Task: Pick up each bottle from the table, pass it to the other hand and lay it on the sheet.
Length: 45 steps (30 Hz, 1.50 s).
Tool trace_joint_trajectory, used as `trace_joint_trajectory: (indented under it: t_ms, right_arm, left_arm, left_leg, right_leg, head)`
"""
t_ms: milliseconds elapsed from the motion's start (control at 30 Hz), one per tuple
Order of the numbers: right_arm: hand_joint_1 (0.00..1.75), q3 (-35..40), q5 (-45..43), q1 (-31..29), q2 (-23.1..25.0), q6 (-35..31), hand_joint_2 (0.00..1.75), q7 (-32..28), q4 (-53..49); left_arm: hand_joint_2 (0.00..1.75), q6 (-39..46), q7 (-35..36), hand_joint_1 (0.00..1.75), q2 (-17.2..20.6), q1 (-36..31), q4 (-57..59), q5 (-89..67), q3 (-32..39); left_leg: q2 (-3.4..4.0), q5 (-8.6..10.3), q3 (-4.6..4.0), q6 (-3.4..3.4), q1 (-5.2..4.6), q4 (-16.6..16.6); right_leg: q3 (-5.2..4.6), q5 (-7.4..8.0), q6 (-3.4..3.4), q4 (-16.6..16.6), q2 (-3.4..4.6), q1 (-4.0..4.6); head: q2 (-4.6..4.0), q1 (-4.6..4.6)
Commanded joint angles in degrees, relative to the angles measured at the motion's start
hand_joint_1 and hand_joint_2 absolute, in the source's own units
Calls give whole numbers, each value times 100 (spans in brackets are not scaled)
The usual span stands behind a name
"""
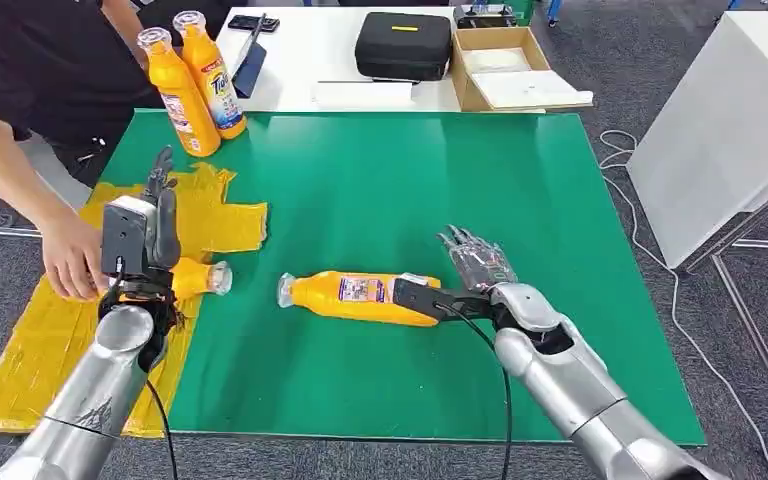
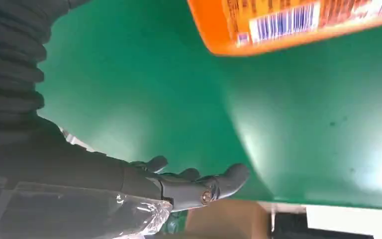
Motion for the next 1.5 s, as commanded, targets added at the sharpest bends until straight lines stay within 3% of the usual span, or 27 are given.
trace_joint_trajectory:
  t_ms: [33,367,1067,1500]
  right_arm:
    - [0,538,-278,-765,302,75,175,-124,1181]
    - [0,585,-331,-782,335,46,175,-132,1213]
    - [0,1459,-876,-1154,1337,237,175,-202,2159]
    - [0,1785,-853,-1133,1413,536,175,-180,2607]
  left_arm:
    - [0,80,-48,0,-13,-554,237,263,-563]
    - [0,119,-75,0,4,-553,234,300,-606]
    - [0,506,-212,0,-199,-564,298,451,-657]
    - [0,592,-228,0,-177,-479,185,491,-491]
  left_leg:
    - [-9,-9,16,-5,-6,11]
    - [-4,-6,15,-6,-5,6]
    - [13,-4,13,-6,-4,3]
    - [5,-3,13,-4,-6,2]
  right_leg:
    - [19,-11,5,10,-13,-6]
    - [15,-7,2,4,-6,-7]
    - [9,-2,2,2,9,-5]
    - [10,-5,2,2,2,-7]
  head:
    - [0,0]
    - [0,0]
    - [0,0]
    - [0,0]
